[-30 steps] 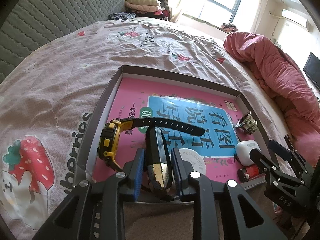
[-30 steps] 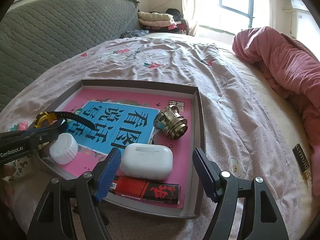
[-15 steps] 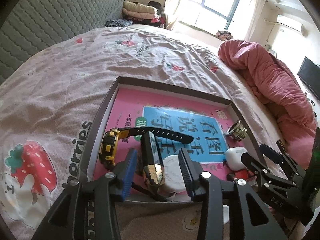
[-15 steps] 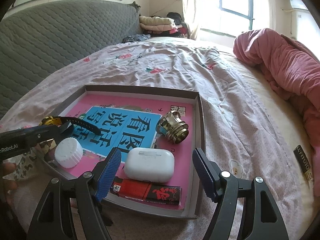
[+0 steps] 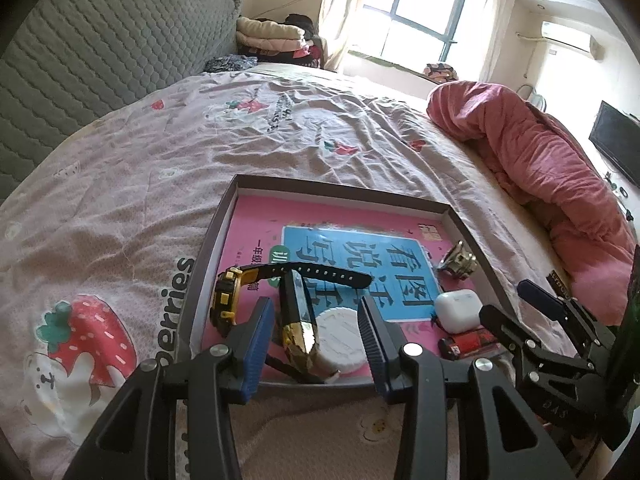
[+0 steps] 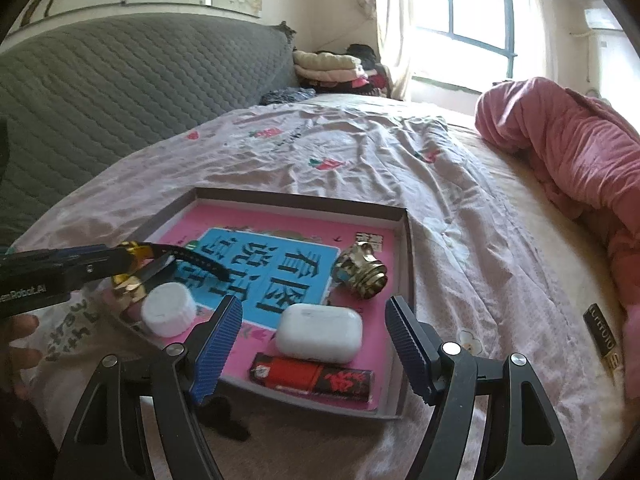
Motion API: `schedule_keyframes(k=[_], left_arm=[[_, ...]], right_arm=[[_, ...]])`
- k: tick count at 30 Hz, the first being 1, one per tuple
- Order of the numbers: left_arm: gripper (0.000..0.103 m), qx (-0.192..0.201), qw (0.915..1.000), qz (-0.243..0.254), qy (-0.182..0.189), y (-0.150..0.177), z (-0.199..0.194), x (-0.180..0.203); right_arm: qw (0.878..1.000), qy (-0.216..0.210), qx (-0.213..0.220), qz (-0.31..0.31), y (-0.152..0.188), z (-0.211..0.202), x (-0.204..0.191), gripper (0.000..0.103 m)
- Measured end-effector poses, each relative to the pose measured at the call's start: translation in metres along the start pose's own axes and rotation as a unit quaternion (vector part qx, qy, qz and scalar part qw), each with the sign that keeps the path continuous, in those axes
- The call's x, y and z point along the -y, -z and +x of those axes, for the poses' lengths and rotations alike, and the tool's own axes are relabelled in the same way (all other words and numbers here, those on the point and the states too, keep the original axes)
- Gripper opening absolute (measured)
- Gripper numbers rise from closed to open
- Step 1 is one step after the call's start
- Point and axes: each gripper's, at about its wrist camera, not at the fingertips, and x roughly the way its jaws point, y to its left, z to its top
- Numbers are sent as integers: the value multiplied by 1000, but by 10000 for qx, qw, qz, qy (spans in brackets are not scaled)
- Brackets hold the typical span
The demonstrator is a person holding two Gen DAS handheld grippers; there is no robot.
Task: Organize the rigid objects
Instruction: 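Lift both grippers out of the tray and pull them back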
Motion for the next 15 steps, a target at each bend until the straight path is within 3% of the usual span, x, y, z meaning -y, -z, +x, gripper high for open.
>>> schedule_keyframes(k=[3,7,15], left_arm=[[44,7,10000,77,14,1,-8,4],[55,47,9998,177,17,3,-19,9],[55,104,9997,238,-39,9,-41,8]], right_arm=[[10000,-39,8,-43,3,-9,-5,75],[10000,-70,35,-28,7,-19,-9,75],[9998,-11,-26,183,17,-34,-3,75]])
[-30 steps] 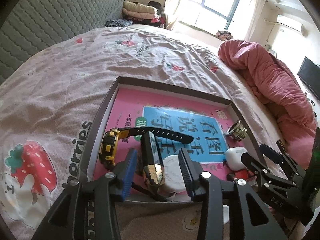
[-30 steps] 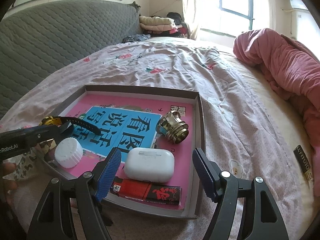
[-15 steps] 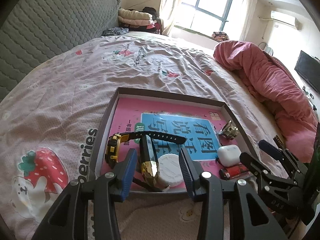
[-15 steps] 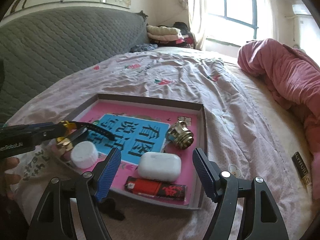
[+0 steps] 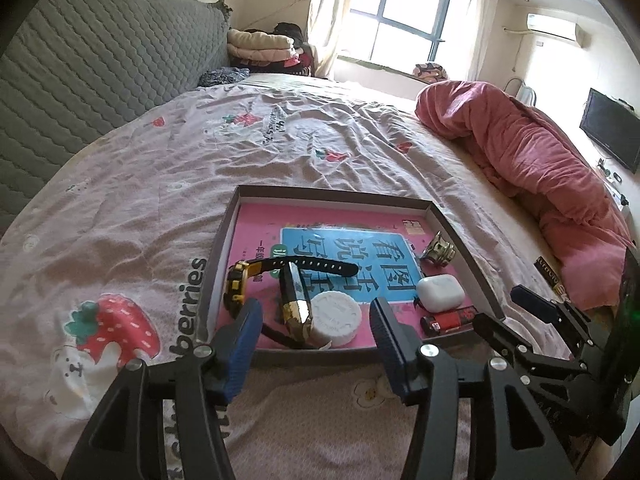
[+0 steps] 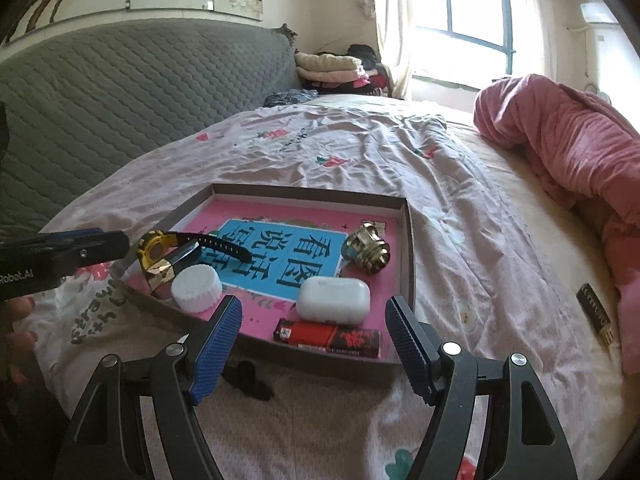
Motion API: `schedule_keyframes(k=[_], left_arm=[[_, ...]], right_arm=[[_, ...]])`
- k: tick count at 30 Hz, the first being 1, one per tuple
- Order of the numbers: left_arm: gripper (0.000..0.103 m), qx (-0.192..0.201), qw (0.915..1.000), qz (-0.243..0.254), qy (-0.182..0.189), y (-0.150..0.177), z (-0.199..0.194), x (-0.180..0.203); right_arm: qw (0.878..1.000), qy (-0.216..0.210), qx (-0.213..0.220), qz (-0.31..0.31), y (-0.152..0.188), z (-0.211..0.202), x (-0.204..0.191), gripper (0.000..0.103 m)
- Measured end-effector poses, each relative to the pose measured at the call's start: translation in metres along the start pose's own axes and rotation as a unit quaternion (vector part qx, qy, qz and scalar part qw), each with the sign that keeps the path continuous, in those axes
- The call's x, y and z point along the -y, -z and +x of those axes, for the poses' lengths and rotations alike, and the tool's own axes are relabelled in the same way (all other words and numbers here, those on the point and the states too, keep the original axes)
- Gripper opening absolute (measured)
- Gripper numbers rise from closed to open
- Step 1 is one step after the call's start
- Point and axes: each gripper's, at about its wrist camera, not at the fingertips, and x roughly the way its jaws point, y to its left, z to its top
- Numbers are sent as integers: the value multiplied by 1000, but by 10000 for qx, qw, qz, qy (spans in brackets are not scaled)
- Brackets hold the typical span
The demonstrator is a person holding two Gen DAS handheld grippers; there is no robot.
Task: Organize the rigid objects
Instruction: 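Lift both grippers out of the tray and pull them back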
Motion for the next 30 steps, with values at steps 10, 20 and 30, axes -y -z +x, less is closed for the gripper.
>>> schedule_keyframes(k=[10,20,30], left_arm=[[55,1,10000,18,70,6,-17,2],[56,-160,9998,41,123,20,-26,11],[56,-385,9988,144,274,36,-28,23]], right_arm=[[10000,74,-37,-7,11,-16,-3,75],[9991,-16,-103,401,21,-32,1,75],[9991,-14,-238,339,36,-50,-6,75]])
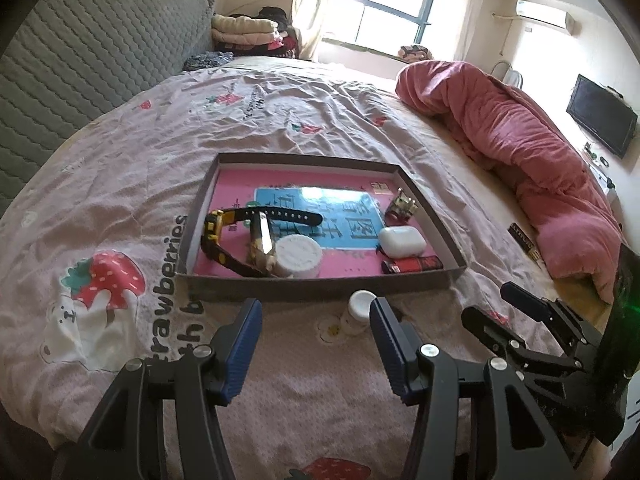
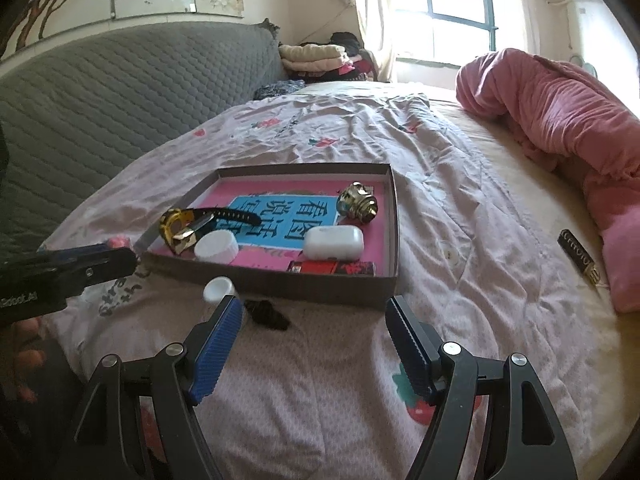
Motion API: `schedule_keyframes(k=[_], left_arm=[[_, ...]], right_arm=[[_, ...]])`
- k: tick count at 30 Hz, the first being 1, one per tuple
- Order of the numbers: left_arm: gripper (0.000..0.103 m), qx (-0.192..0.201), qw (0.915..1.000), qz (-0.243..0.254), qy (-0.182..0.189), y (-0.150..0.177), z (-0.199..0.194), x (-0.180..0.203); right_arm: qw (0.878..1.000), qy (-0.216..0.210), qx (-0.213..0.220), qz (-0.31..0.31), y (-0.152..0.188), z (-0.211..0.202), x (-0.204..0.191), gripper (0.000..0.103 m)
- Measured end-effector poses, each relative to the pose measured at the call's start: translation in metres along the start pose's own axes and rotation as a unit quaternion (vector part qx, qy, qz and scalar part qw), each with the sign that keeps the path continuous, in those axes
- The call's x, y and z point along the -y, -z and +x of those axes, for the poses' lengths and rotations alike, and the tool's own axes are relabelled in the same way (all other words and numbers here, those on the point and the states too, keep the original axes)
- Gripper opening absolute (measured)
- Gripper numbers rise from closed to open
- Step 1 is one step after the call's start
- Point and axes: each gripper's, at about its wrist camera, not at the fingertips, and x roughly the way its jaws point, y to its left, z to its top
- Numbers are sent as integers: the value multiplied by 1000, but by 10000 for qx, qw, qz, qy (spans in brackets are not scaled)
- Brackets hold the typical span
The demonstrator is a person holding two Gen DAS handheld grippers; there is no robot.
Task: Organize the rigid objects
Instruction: 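Lift both grippers out of the tray and pull them back, then close the left gripper on the white pill bottle while the right gripper grasps the black clip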
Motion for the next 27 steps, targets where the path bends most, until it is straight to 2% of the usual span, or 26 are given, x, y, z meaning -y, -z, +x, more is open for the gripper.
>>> schedule_keyframes(k=[15,27], left_arm=[[56,-404,9990,3,216,21,12,10],[56,-632,9976,41,271,30,31,11]], right_arm=[[9969,93,-414,-668,18,6,-19,75],[9945,45,-596,-865,24,21,-27,75]])
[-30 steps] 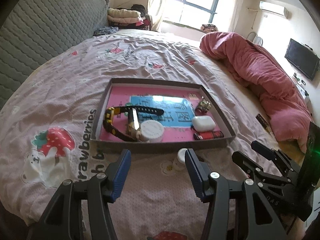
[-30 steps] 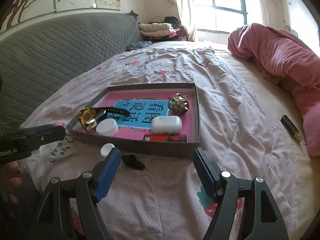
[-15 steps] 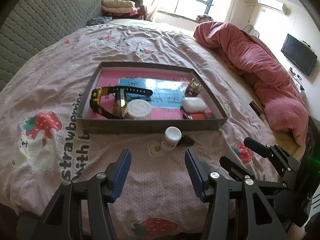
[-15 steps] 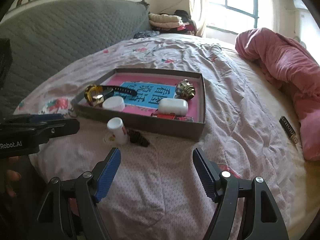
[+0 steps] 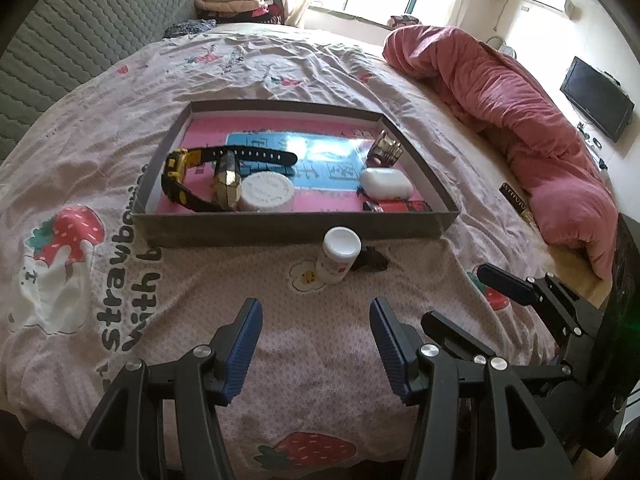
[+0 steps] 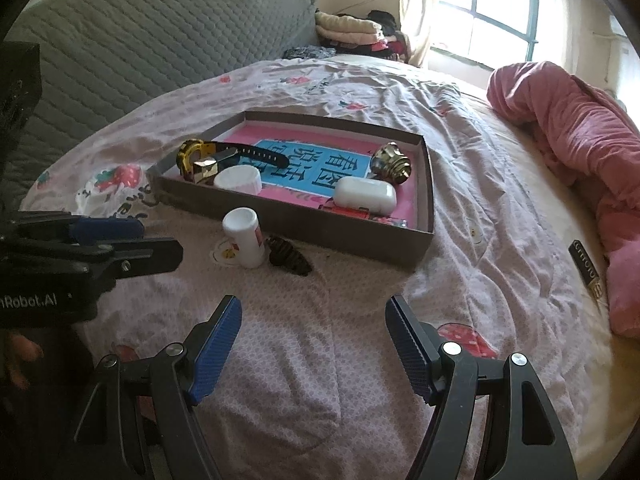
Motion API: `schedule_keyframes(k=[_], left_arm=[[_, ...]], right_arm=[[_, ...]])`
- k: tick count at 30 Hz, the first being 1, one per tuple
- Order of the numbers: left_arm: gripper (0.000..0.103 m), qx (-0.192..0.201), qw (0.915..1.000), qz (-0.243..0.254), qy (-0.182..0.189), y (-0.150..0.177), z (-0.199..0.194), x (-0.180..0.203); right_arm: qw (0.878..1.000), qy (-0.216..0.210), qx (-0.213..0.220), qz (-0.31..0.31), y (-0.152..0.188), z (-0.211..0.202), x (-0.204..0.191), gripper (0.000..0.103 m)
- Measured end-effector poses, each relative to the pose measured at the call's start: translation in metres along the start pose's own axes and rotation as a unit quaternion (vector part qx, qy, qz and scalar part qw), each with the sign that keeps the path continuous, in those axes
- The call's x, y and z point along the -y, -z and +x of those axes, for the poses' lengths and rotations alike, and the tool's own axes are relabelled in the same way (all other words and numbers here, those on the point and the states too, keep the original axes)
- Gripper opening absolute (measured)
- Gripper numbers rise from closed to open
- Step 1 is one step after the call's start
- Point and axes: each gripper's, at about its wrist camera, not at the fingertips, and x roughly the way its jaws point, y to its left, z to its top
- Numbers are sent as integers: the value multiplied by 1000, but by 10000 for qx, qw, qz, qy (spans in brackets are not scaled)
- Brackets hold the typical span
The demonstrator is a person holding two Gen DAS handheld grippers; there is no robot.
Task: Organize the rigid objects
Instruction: 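Close the left gripper on the white pill bottle while the right gripper grasps the black clip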
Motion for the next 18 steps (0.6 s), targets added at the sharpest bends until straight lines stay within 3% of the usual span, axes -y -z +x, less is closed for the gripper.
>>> schedule_keyframes(k=[18], left_arm=[[55,-133,9995,-75,271,-5,32,-3]], right_arm=[[9995,16,-214,-211,1,28,-5,75]])
